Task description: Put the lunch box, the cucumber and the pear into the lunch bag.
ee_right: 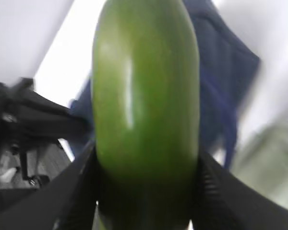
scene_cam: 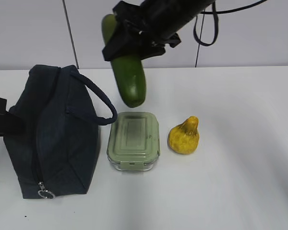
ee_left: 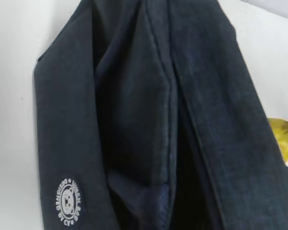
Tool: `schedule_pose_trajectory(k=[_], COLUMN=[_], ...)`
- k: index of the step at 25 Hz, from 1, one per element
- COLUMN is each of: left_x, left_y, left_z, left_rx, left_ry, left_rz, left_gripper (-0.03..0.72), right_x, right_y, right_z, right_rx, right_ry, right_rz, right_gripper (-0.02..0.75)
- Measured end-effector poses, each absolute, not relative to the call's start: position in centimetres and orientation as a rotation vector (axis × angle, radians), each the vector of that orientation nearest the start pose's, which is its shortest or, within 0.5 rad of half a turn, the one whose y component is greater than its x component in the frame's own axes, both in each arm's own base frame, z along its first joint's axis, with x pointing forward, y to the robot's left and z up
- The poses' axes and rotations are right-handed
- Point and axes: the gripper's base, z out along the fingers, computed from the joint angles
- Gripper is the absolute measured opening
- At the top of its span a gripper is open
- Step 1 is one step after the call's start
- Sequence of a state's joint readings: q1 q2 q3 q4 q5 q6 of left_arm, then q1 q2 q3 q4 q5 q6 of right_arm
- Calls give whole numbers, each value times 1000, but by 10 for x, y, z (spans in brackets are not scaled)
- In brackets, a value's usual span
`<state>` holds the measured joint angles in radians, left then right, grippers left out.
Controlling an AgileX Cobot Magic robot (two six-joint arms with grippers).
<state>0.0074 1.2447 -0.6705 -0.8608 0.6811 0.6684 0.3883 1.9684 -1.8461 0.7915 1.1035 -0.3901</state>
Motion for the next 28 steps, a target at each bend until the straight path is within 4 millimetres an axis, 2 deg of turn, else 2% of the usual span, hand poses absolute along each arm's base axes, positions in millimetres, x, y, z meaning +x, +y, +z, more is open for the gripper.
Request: schedule_pose_trajectory(k=[2,3,7,10,13,17,22,28], left_x=[225,225,226,228,229,230,230,230], left_y=[-42,-42,-43,-45,-47,-48,-48,-48], left_z=[236,236,236,238,240,242,243,243], left_rx=[100,96,65,20,-1,-18,-21,-21], left_ry=[2501,2503,2493,2474,2451,2428,2417,2416], left_rz=[-658,-662,-691,-736,-769,-794,-802,-803], left_gripper=[7,-4,-13,-14,-15,-15,-15,-15], right_x=[378,377,373,376,385,399,411,415], right_y=[234,239,262,273,282,289,296,297], right_z=[328,331,343,344,328,296,251,217], right_rx=[-707,-701,-673,-608,-532,-463,-429,-493], right_ry=[2359,2324,2155,2058,2032,2072,2160,2254], right_rz=[1096,1117,1233,1391,1502,1560,1563,1477], right_gripper=[383,383,383,383,383,383,383,383])
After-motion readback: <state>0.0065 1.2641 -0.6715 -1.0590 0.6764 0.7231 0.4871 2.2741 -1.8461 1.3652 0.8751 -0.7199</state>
